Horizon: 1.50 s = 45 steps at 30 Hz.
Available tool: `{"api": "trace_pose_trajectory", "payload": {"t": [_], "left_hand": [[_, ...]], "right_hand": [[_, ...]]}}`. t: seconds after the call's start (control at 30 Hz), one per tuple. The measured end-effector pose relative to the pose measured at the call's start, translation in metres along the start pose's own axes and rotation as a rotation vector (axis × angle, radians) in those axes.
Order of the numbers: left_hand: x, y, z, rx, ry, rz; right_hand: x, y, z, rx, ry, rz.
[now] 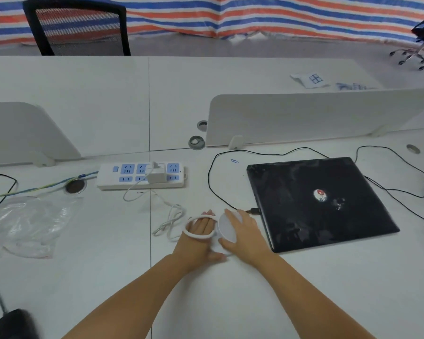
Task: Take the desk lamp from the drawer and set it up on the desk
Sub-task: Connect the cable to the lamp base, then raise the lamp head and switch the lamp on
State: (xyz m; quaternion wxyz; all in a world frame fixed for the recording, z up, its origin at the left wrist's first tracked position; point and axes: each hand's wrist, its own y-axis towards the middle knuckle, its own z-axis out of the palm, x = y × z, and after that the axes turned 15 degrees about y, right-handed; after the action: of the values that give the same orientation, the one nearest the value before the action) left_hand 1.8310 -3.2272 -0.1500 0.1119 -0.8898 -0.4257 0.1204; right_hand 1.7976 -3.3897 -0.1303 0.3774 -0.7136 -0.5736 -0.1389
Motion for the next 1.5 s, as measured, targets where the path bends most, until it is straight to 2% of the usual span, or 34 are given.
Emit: {"api": "trace_pose_trajectory", "payload": {"t": [0.13, 0.3, 0.43, 0.57, 0.63, 0.7, 0.87, 1.17, 1.4, 1.43, 1.5], "left_hand": [[-0.005, 0.013, 0.014, 0.049, -0.031, -0.064], [-0.013, 0.018, 0.020, 0.000, -0.049, -0.127], [-0.014, 0.021, 0.023, 0.001, -0.029, -0.180], [-0.013, 0.020, 0.025, -0.029, -0.006, -0.227], [-0.012, 0.020, 0.026, -0.026, -0.040, -0.170], [-0.013, 0.018, 0.022, 0.028, -0.104, -0.163], [-0.016, 0.015, 0.013, 0.041, -0.137, -0.196], [-0.016, 0.021, 0.015, 0.069, -0.113, -0.212], [-0.018, 0.020, 0.011, 0.084, -0.110, -0.217], [-0.018, 0.019, 0.011, 0.077, -0.103, -0.213], [-0.017, 0.019, 0.013, 0.062, -0.115, -0.208]], "right_hand": [[-0.003, 0.008, -0.008, 0.026, 0.003, -0.019], [0.007, 0.018, -0.004, -0.013, -0.057, 0.019], [0.019, 0.022, -0.025, 0.030, -0.099, -0.009], [0.050, 0.027, -0.060, 0.048, -0.216, -0.101], [0.070, 0.029, -0.078, 0.060, -0.267, -0.151], [0.091, 0.029, -0.098, 0.061, -0.333, -0.210], [0.139, 0.008, -0.144, 0.060, -0.439, -0.337], [0.170, -0.072, -0.158, 0.149, -0.567, -0.531], [0.163, -0.057, -0.156, 0.078, -0.550, -0.510], [0.161, -0.059, -0.159, 0.043, -0.456, -0.508], [0.154, -0.069, -0.165, -0.089, -0.010, -0.464]]}}
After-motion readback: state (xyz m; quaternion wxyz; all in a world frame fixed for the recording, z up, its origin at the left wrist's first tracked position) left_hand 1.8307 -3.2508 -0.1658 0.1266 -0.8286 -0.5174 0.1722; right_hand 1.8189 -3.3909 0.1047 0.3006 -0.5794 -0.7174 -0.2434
